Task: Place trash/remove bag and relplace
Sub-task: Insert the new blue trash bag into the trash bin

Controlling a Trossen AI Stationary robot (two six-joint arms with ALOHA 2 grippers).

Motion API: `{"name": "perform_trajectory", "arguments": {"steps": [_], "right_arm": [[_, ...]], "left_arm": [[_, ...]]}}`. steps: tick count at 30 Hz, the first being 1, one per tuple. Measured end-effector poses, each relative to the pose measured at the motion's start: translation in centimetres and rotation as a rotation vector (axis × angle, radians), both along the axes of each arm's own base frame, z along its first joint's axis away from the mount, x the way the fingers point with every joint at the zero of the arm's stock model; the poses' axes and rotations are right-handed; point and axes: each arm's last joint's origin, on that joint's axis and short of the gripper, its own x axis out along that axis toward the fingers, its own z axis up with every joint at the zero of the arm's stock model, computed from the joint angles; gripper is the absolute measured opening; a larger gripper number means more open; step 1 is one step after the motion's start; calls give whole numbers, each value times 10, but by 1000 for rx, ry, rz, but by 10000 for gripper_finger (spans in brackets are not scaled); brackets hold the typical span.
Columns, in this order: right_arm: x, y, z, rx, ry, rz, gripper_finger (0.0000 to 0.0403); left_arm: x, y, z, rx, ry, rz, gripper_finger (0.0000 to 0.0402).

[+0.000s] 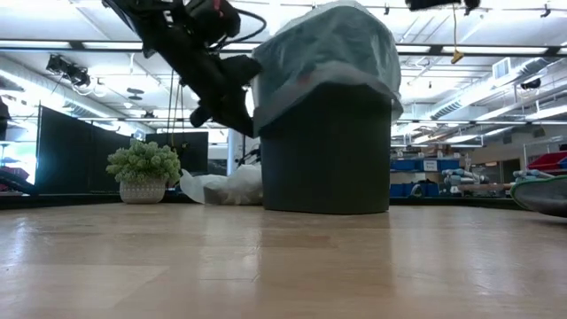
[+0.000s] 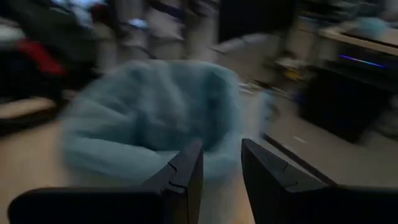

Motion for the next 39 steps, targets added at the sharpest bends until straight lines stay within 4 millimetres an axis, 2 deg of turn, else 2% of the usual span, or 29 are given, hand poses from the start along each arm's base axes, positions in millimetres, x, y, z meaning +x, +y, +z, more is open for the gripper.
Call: {"name": "perform_trajectory", "arguments": {"steps": [6,9,17,24,28,32,39], "right_arm": [[-2,-8,-5,33,23,-75,98],[1,-13,-7,46,31,-110,98],[17,-24,-14,109,56,-74,98],[28,-34,-21,127,117,8,98],[30,-41,-25,145,142,-15,95],[30,-52,-27,141,162,-73,81],[36,-73,-34,146,216,-91,24]], "left_arm": [[-16,-15,3,-72,104,-25,34],[-18,-18,8,-69,85,-34,47],[-24,-18,18,-66,41,32,89],[-24,-19,39,-114,8,58,186],[-26,-19,56,-108,23,50,241],[-28,-20,69,-83,66,21,271],[-27,-19,82,-66,47,10,277]]}}
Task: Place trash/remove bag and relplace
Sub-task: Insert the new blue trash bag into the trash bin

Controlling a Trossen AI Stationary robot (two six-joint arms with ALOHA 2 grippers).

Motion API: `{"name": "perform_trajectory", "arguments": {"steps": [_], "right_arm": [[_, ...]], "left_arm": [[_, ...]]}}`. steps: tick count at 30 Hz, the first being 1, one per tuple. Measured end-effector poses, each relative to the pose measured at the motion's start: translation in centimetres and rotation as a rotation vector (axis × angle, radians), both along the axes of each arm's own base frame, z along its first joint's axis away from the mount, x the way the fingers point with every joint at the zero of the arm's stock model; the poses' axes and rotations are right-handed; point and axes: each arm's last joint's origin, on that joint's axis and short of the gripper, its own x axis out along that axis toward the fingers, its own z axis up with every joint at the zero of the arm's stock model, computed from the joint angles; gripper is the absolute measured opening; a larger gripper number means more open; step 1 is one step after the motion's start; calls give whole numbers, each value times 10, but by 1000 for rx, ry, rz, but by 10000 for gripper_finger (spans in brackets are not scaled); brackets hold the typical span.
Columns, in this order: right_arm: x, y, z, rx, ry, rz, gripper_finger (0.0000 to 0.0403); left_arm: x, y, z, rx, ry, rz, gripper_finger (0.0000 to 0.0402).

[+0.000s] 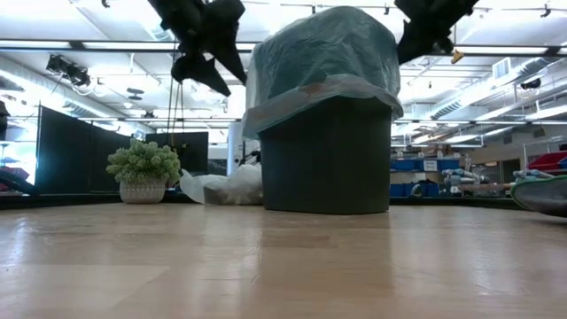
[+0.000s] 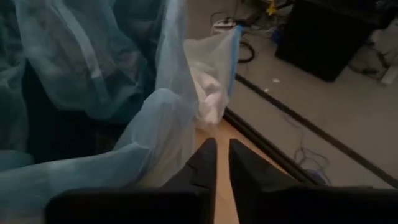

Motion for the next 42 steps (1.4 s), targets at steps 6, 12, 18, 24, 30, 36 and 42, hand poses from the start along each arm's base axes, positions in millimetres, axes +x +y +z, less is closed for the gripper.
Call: {"name": "perform_trajectory", "arguments": {"steps": [6,12,18,24,30,36,42], "right_arm": [[12,-22,-11,53,24,17,5],[23,-35,-19,119,8,109,1],[35,-24,-23,240,-33,280,0],[47,5,-23,336,-71,381,0],[55,31,-30,386,-20,429,0],[43,43,-39,342,131,277,0],[19,48,-23,360,63,326,0]], "left_arm": [[5,1,12,12,-90,21,277],[10,4,20,57,-178,55,278],[10,4,20,62,-175,59,278],[10,5,19,83,-157,48,278],[9,7,19,87,-151,61,278],[5,2,13,1,-86,-14,277],[-9,-10,19,-65,76,-95,264]]}}
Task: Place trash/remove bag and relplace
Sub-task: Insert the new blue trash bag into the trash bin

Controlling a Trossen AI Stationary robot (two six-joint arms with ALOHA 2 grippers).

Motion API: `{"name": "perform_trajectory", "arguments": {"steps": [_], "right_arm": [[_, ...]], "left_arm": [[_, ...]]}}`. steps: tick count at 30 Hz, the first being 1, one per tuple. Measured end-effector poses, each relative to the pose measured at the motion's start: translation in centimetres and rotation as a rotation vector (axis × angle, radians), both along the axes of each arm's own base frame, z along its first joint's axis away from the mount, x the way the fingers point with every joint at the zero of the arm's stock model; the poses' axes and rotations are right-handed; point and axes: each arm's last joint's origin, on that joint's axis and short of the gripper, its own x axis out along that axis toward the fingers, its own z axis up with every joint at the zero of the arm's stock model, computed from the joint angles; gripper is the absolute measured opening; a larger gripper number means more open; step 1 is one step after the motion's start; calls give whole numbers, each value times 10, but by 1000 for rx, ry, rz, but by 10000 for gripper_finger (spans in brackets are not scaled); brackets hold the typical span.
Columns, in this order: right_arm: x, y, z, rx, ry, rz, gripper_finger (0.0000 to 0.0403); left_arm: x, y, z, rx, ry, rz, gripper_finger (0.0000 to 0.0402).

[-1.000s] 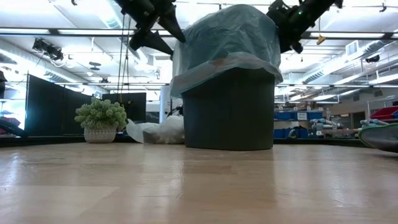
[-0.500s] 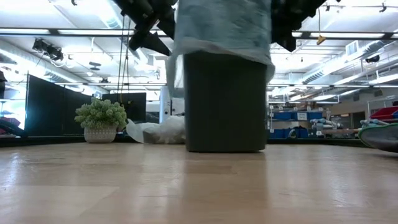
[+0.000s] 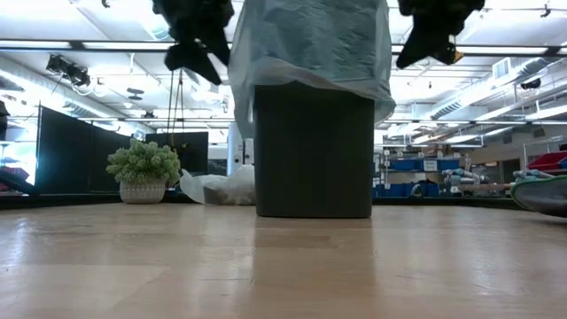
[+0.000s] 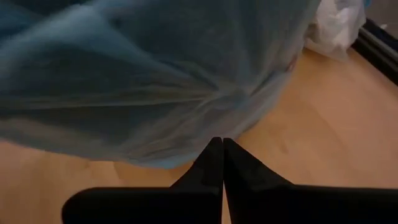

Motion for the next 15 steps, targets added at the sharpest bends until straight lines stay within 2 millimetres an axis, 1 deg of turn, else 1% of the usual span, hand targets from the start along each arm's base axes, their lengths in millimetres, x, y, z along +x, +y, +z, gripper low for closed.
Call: {"name": "perform_trajectory", "arguments": {"steps": [3,6,8,12,15], "right_arm": [[-4,1,3,13,-15,9,0],[1,2,-4,37,22,38,0],[6,4,-12,57,45,69,0],[9,9,-37,103,102,106,0],[8,9,-52,129,86,98,0]], "left_arm": [[-1,-6,8,11,1,-33,254],[-3,-11,16,20,-6,-59,247],[-2,-14,18,28,-13,-79,244],[-7,-24,10,16,78,-119,242],[-8,-34,-6,-11,120,-123,242]]}}
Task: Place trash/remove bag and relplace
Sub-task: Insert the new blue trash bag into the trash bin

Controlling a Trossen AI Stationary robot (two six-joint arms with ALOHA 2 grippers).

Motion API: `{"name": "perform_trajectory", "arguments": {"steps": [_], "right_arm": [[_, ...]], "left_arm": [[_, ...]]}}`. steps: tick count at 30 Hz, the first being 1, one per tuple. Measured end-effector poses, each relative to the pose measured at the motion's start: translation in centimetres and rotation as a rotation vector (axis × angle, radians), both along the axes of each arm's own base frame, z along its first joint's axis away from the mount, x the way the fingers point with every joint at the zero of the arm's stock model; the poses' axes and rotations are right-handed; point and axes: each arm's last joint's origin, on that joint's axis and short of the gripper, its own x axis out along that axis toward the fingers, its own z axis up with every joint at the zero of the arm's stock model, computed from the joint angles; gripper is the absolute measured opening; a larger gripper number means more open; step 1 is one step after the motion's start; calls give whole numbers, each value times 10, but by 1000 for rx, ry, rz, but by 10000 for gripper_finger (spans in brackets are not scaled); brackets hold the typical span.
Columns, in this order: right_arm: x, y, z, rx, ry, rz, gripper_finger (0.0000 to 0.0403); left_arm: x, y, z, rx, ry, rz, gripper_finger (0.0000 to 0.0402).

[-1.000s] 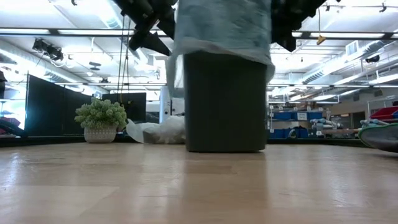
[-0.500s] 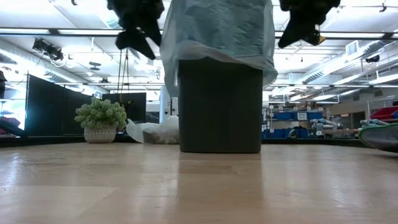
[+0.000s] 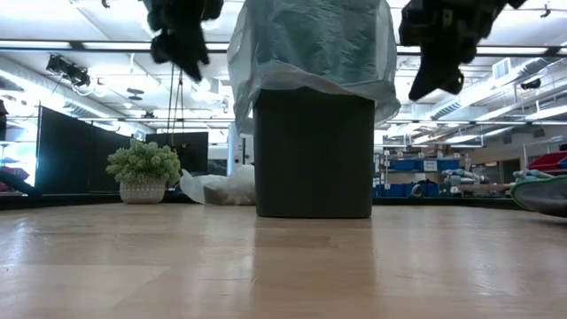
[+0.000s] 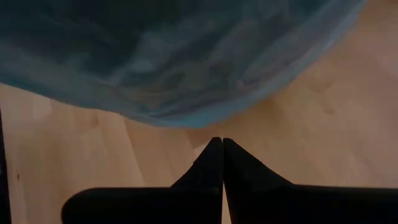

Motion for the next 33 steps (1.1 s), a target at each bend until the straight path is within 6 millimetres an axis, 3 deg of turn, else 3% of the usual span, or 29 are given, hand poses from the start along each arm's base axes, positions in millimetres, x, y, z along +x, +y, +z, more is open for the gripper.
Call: {"name": "perform_trajectory", "arguments": {"steps": [5,12,17,25,33], "right_arm": [[-1,1,-13,48,-111,-19,0],[2,1,-8,79,-223,-25,0],[10,0,-14,56,-198,-17,0],[39,0,-36,-5,-156,32,0],[58,8,-67,-46,-30,90,0]], "left_arm": [[8,-15,-16,-31,-76,26,242],[24,-29,-23,46,-253,77,242],[32,-29,-47,52,-248,81,242],[33,-28,-95,57,-190,127,242],[30,-26,-108,89,-202,183,242]]}}
